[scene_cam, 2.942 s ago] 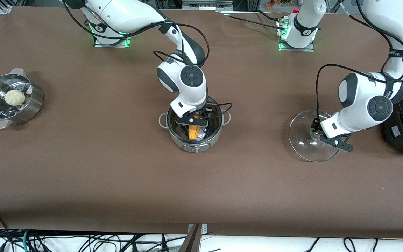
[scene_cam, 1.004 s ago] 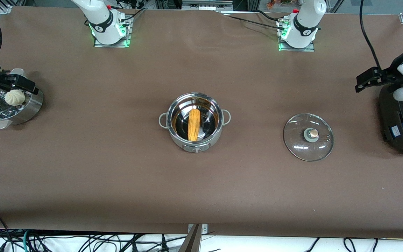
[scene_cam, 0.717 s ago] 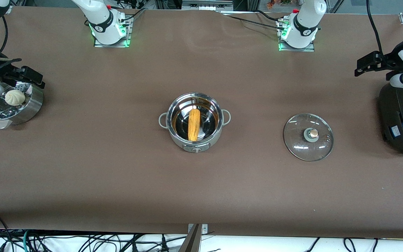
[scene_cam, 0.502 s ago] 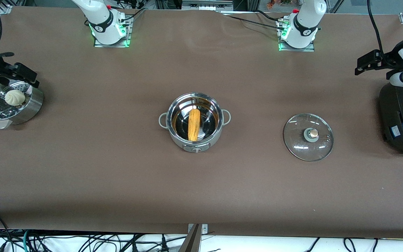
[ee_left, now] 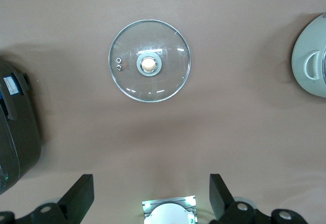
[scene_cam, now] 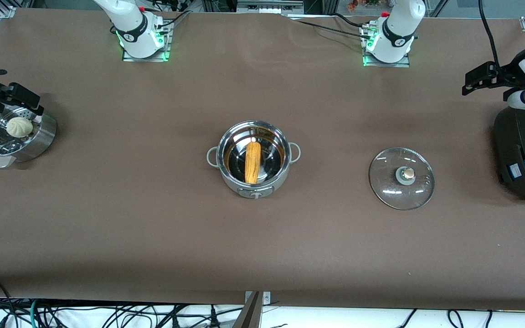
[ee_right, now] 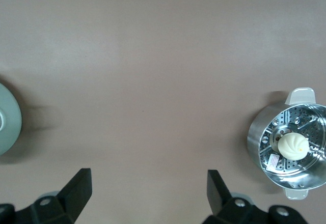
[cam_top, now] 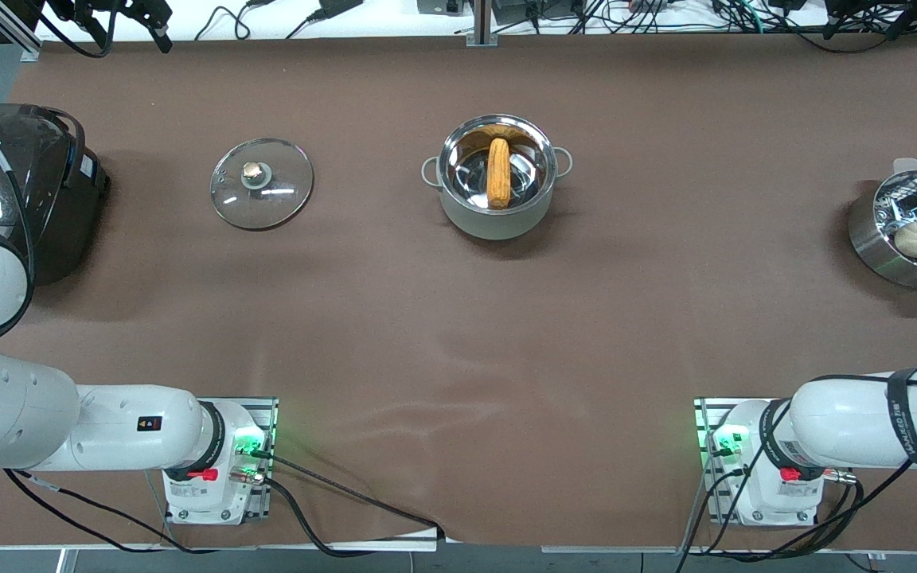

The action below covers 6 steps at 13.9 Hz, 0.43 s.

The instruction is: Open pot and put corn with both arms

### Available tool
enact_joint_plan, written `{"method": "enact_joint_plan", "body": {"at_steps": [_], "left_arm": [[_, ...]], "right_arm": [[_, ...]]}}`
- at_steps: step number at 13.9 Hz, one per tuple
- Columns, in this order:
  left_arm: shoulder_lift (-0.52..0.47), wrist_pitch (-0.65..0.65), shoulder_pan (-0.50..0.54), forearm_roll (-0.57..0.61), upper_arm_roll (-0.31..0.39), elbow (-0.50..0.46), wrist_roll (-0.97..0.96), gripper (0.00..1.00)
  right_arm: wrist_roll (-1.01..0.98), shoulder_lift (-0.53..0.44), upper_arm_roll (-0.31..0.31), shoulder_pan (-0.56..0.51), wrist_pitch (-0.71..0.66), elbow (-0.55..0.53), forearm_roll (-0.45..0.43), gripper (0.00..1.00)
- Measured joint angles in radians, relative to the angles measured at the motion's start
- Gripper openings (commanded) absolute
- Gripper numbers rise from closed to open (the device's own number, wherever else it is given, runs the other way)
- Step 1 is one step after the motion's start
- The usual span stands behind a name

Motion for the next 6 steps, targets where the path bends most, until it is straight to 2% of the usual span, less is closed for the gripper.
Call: {"method": "enact_joint_plan", "body": {"at_steps": [2,6], "left_arm": [[0.0,0.0,0.0,0.0,-0.001,0.0,0.0,1.0],[0.0,0.001,-0.001,-0.001,-0.002,0.002,0.001,1.0]], "right_arm": [[-0.002,0.008,-0.02,0.008,-0.002,0.004,0.009,1.0],[-0.002,0.02,-0.021,0.012,-0.005,0.005,0.009,1.0]]}}
